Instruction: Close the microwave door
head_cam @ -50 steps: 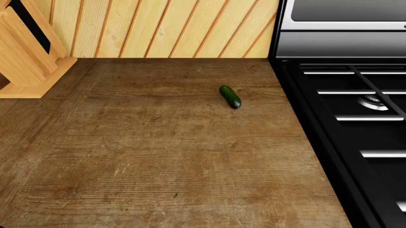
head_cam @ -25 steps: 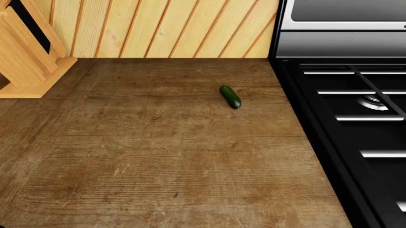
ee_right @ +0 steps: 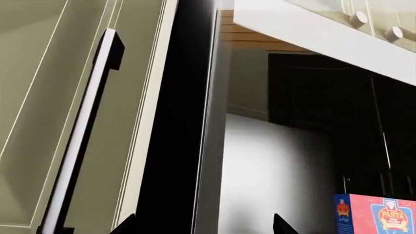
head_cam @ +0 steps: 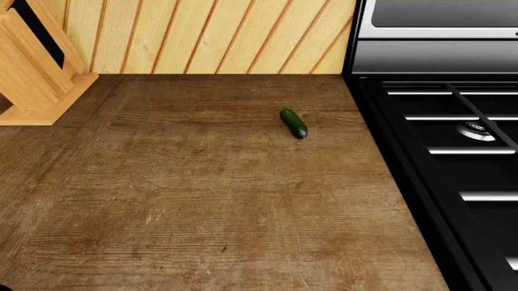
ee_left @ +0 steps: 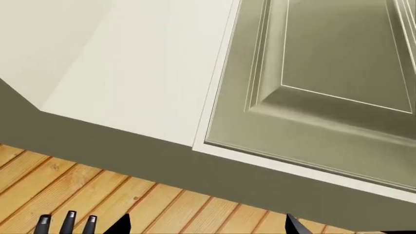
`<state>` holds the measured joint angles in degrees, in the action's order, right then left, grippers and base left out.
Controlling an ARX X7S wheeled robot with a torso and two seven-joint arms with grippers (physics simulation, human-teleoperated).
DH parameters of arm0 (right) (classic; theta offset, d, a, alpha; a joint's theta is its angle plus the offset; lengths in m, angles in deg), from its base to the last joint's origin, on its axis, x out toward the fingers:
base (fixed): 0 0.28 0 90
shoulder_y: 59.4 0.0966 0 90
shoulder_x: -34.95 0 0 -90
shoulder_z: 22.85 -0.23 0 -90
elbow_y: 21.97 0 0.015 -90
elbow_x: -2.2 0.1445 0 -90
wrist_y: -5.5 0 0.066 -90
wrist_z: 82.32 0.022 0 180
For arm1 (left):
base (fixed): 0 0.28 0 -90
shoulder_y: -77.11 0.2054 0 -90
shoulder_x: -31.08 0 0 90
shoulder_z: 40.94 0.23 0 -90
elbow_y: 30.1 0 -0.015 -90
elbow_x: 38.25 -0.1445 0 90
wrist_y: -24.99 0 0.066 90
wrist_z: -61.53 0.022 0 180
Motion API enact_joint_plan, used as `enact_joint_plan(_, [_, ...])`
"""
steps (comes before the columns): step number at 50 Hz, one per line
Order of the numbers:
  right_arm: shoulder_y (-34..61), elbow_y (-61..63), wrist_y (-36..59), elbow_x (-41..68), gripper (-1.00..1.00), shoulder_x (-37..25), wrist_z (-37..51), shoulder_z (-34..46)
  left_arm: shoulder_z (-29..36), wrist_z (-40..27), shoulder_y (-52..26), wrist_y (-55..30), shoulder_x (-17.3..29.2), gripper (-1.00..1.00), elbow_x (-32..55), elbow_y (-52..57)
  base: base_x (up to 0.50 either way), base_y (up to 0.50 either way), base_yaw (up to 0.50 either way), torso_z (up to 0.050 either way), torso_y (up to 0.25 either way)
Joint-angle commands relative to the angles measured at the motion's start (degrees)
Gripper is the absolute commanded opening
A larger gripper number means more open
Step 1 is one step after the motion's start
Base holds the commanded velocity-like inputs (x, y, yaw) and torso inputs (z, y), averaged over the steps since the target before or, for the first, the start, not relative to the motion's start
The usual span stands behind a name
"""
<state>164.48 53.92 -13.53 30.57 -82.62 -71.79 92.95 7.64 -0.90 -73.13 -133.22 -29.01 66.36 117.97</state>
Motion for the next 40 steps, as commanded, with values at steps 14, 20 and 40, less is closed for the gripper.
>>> enact_joint_plan(14, [-1.35,-3.51,-2.74,-3.99,1.0,-0.29,-2.4,-0.48,-0.54,-0.59,-0.4,-0.89,-0.43,1.0,0.99,-0.06,0.0,0.0,0.0,0.0,0.0])
enact_joint_plan(20, [-1.72,-3.87,-3.08,-4.44,1.0,-0.58,-2.63,-0.47,-0.66,-0.83,-0.56,-1.02,-0.41,1.0,1.34,-0.1,0.0,0.0,0.0,0.0,0.0])
enact_joint_plan(40, [-0.05,-9.48,-5.95,-6.82,1.0,0.08,-5.39,-0.07,-0.77,-1.58,-1.16,-1.37,-0.46,1.0,2.28,-0.09,0.0,0.0,0.0,0.0,0.0])
